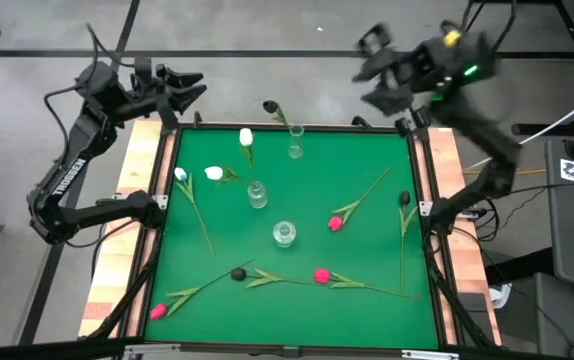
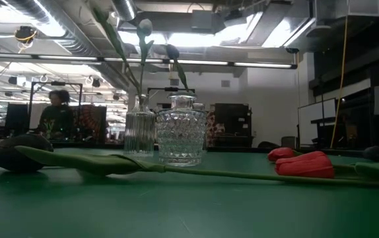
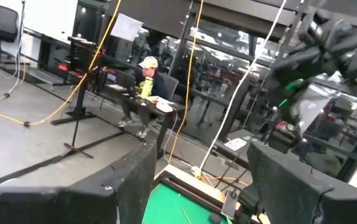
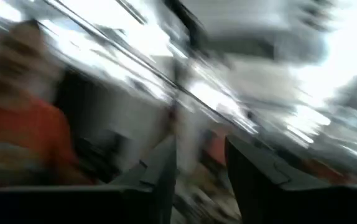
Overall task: Sort flowers into vase by color
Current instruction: Put the white flower into the middle transparent vase
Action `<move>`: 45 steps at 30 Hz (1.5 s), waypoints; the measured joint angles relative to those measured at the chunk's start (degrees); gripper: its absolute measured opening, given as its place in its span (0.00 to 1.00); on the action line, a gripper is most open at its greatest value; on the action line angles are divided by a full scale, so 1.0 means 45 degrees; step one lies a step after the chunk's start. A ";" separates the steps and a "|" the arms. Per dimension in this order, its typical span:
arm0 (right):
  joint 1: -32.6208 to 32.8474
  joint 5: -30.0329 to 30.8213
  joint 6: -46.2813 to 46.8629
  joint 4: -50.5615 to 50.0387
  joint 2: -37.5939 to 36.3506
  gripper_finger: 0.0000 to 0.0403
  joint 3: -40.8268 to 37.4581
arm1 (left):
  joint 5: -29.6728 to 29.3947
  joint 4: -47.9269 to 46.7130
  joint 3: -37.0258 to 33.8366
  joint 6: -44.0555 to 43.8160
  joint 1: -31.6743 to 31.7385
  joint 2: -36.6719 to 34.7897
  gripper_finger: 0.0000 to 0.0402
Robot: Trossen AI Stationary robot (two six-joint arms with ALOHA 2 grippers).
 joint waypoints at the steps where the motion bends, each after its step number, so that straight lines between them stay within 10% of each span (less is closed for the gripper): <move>1: 0.0027 0.1061 -0.2023 -0.3319 -0.0177 0.34 0.1171 | -0.0019 -0.0040 0.0000 -0.0008 0.0000 0.0000 0.62; 4: 0.0579 0.6460 -0.7496 -1.1030 -0.0362 0.34 0.4614 | -0.0020 -0.0213 0.0000 -0.0011 0.0000 0.0000 0.62; 6: 0.1436 0.9660 -0.9203 -1.0799 -0.1471 0.34 0.3550 | -0.0027 -0.0560 0.0000 -0.0006 0.0000 0.0000 0.62; 16: 0.3470 1.5713 -0.8735 -1.2880 -0.5458 0.34 -0.1516 | -0.3578 -0.8404 0.0010 0.2532 -0.1466 0.0169 0.62; 22: 0.3844 1.6206 -0.7875 -1.3075 -0.6023 0.34 -0.3499 | -0.9704 -1.3314 -0.0088 -0.2432 -0.3699 0.0623 0.62; 38: 0.3844 1.5397 -0.7481 -1.3344 -0.6014 0.34 -0.4538 | -0.9878 -1.1437 -0.6819 -1.4994 -0.8327 0.0884 0.62; 45: 0.3844 1.5075 -0.7573 -1.3359 -0.6019 0.34 -0.4538 | -1.1025 -1.0490 -0.7839 -1.6827 -0.8544 0.1197 0.62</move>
